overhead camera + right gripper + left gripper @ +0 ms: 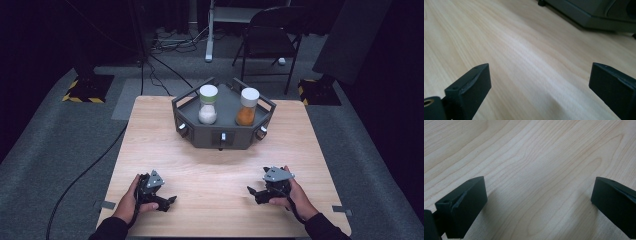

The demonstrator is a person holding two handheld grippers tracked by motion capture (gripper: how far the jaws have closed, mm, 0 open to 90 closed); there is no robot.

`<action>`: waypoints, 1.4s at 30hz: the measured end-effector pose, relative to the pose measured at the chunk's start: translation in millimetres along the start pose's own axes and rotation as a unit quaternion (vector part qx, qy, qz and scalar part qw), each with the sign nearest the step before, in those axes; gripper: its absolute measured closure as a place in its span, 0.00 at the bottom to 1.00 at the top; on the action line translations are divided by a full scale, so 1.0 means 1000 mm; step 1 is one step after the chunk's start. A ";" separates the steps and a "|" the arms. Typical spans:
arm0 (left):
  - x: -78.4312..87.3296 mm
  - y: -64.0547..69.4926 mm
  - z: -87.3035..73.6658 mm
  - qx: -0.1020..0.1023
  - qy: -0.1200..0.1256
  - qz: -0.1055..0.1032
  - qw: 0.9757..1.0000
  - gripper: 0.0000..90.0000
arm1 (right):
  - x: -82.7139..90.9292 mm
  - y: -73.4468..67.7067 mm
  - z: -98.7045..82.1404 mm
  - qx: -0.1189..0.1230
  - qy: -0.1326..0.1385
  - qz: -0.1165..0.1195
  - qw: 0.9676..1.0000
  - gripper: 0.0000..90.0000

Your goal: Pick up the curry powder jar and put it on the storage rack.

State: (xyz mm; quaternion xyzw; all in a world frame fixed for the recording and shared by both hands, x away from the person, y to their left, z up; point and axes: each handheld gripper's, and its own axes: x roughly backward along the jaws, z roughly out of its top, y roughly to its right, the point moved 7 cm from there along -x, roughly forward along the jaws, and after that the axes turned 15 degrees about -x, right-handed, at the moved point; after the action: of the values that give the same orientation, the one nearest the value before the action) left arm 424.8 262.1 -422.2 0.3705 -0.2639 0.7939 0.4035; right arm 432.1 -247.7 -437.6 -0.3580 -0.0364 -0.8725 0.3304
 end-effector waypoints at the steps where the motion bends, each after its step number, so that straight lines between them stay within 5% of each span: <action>1: 0.000 0.000 0.000 0.000 0.000 0.000 1.000 0.00 | 0.001 0.001 -0.002 0.001 -0.002 -0.002 1.000 0.04; 25: 0.000 0.000 0.000 -0.001 0.000 -0.001 1.000 0.00 | 0.012 0.025 -0.023 0.001 -0.042 -0.009 0.999 0.04; 42: -0.001 -0.001 0.000 -0.002 0.000 -0.002 1.000 0.00 | 0.012 0.046 -0.027 -0.058 -0.058 0.020 0.996 0.00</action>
State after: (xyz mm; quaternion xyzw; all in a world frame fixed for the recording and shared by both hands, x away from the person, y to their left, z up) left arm 425.8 261.9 -422.3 0.3699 -0.2649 0.7927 0.4056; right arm 437.5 -298.2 -457.4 -0.4273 0.0024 -0.8442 0.3237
